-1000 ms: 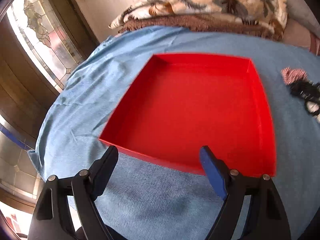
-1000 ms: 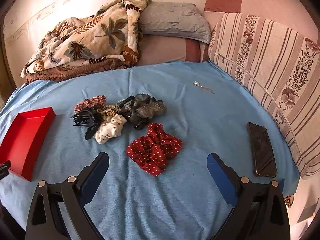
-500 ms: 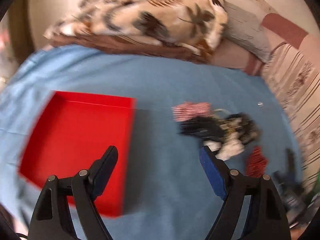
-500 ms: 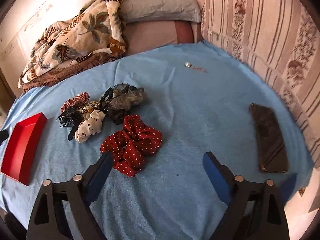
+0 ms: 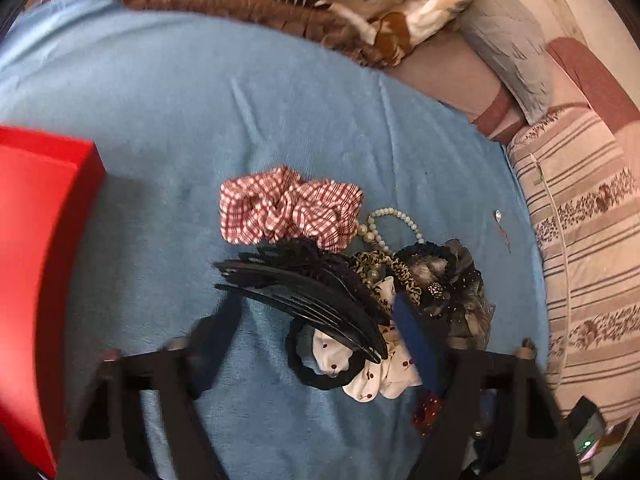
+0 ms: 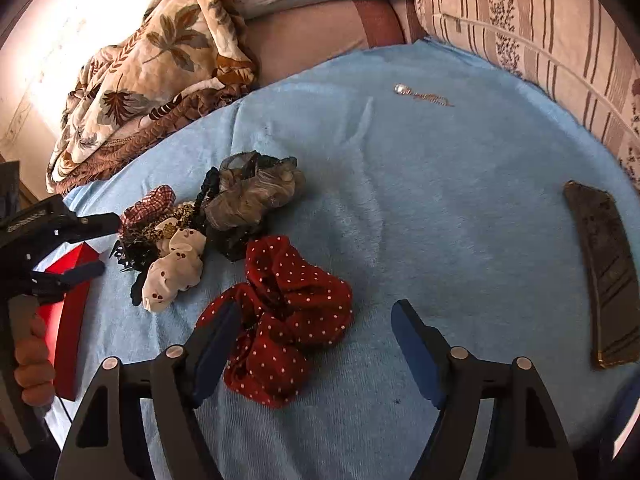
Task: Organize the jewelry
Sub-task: 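Grasp the black claw clip with the left tool while the right grasps the red polka-dot scrunchie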
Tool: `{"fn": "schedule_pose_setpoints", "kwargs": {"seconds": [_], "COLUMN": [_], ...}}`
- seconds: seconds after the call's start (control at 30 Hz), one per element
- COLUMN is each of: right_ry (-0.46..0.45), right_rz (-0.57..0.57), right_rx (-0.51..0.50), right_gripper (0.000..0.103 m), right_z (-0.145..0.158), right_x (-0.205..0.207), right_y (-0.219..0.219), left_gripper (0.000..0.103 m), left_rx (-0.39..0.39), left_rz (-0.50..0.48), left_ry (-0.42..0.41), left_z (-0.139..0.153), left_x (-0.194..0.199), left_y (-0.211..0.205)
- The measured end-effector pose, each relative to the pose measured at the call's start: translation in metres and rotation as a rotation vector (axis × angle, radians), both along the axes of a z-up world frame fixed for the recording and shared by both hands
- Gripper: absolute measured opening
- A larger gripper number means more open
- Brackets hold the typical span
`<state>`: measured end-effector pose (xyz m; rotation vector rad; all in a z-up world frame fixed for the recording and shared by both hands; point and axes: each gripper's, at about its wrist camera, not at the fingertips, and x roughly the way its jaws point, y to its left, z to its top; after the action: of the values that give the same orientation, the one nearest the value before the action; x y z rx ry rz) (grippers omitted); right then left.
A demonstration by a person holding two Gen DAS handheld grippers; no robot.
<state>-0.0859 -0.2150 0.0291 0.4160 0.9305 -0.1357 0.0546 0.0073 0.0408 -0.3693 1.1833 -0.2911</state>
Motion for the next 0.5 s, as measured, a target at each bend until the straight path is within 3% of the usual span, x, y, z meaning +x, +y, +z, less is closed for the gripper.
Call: {"fn": "schedule_pose_setpoints", "kwargs": {"seconds": [0.03,0.07,0.1,0.17,0.23,0.3,0.5], "right_ry": [0.004,0.006,0.011,0.025,0.02,0.002,-0.043], "right_rz": [0.001,0.002,0.006,0.014,0.017,0.021,0.041], "right_rx": [0.007,0.013,0.022,0.049,0.072,0.068,0.061], "right_gripper": [0.074,0.066,0.058,0.028,0.017,0.013,0.009], "right_z": [-0.002,-0.004,-0.006,-0.009,-0.008,-0.002,0.023], "right_x": [0.002,0.003,0.005,0.007,0.005,0.0,-0.018], "right_y": [0.0,0.0,0.0,0.0,0.0,0.002,0.009], "left_gripper": [0.043,0.036,0.023,0.016,0.008,0.0,0.0], "left_rx": [-0.026,-0.073,-0.098,-0.085,-0.064,-0.063,-0.059], "left_rz": [-0.005,-0.01,-0.014,-0.024,-0.04,-0.06,-0.095], "left_ry": [0.018,0.029,0.03,0.011,-0.011,-0.028,-0.129], "left_z": [-0.004,-0.006,-0.006,0.001,0.008,0.017,0.056], "left_x": [0.001,0.001,0.002,-0.004,-0.01,-0.02,-0.054], "left_y": [0.0,0.001,0.002,-0.001,-0.003,-0.002,0.01]}}
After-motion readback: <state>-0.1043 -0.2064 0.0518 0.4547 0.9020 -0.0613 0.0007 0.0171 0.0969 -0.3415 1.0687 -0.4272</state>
